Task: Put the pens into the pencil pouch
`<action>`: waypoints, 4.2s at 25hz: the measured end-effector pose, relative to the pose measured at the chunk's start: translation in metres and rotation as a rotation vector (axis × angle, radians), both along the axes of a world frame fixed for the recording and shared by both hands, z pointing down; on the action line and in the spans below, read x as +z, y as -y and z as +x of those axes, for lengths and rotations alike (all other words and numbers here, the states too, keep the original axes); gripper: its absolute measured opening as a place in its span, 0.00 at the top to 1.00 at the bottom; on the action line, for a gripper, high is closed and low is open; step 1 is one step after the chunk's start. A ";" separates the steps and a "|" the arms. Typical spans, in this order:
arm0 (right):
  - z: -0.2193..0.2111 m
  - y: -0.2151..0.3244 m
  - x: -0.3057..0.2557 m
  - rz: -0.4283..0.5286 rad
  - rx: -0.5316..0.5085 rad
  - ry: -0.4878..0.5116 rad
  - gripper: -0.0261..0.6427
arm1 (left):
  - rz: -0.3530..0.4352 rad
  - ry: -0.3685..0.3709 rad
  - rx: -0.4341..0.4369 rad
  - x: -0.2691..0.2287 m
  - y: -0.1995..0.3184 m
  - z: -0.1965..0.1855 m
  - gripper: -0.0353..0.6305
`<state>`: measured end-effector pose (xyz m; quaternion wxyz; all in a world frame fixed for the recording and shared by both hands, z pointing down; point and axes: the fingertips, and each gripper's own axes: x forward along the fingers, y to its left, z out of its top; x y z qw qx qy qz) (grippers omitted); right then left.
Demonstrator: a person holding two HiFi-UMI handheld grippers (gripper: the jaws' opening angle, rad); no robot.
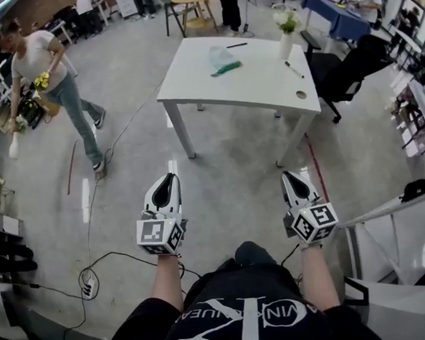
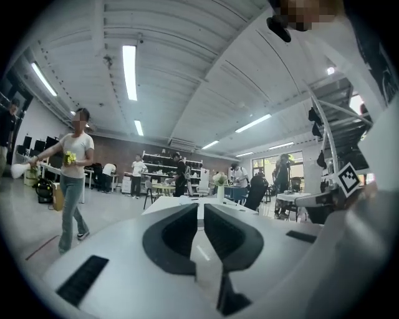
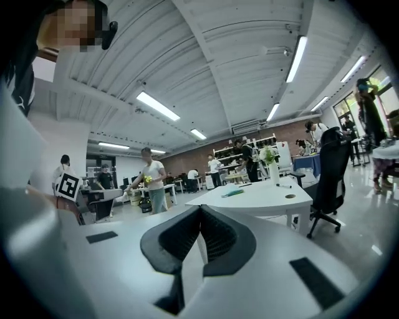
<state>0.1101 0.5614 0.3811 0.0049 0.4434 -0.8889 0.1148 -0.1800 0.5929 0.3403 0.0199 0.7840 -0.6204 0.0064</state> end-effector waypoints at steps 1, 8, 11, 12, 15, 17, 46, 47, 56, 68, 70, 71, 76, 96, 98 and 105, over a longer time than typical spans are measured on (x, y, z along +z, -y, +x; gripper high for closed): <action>0.003 0.000 0.003 -0.009 0.015 0.006 0.94 | -0.009 -0.006 0.011 0.003 0.001 0.002 0.90; 0.009 0.015 0.004 -0.017 0.033 0.064 0.77 | -0.026 -0.010 0.023 0.007 0.012 -0.005 0.75; 0.008 0.038 0.004 -0.005 0.035 0.073 0.75 | -0.028 -0.019 0.003 0.012 0.029 -0.016 0.75; 0.009 0.048 0.005 -0.003 0.037 0.077 0.75 | -0.032 -0.019 -0.002 0.015 0.036 -0.019 0.75; 0.011 0.079 0.011 -0.017 0.044 0.099 0.75 | -0.047 -0.019 -0.013 0.021 0.066 -0.024 0.75; 0.010 0.102 0.015 -0.031 0.038 0.103 0.75 | -0.048 -0.025 -0.016 0.018 0.093 -0.024 0.75; 0.008 0.353 0.041 -0.119 -0.125 0.067 0.74 | -0.065 -0.001 -0.003 0.014 0.363 0.029 0.75; 0.006 0.358 0.043 -0.124 -0.127 0.070 0.74 | -0.071 0.002 -0.001 0.015 0.367 0.029 0.75; -0.014 0.407 0.056 -0.153 -0.128 0.058 0.74 | -0.103 0.027 0.071 0.037 0.435 0.025 0.75; -0.038 0.496 0.069 -0.224 -0.063 0.046 0.73 | -0.206 0.039 0.248 0.073 0.571 0.037 0.72; -0.042 0.505 0.076 -0.243 -0.052 0.040 0.72 | -0.234 0.046 0.280 0.083 0.592 0.039 0.71; -0.043 0.510 0.079 -0.252 -0.046 0.036 0.72 | -0.249 0.056 0.297 0.089 0.602 0.041 0.69; -0.049 0.529 0.085 -0.288 -0.012 0.020 0.72 | -0.326 0.186 0.399 0.114 0.640 0.054 0.65; -0.054 0.555 0.107 -0.389 0.089 -0.020 0.71 | -0.519 0.522 0.699 0.186 0.690 0.088 0.90; -0.055 0.556 0.108 -0.391 0.081 -0.021 0.71 | -0.497 0.472 0.678 0.177 0.693 0.087 0.92; -0.048 0.571 0.104 -0.358 0.047 -0.025 0.71 | -0.468 0.261 0.572 0.145 0.703 0.078 0.93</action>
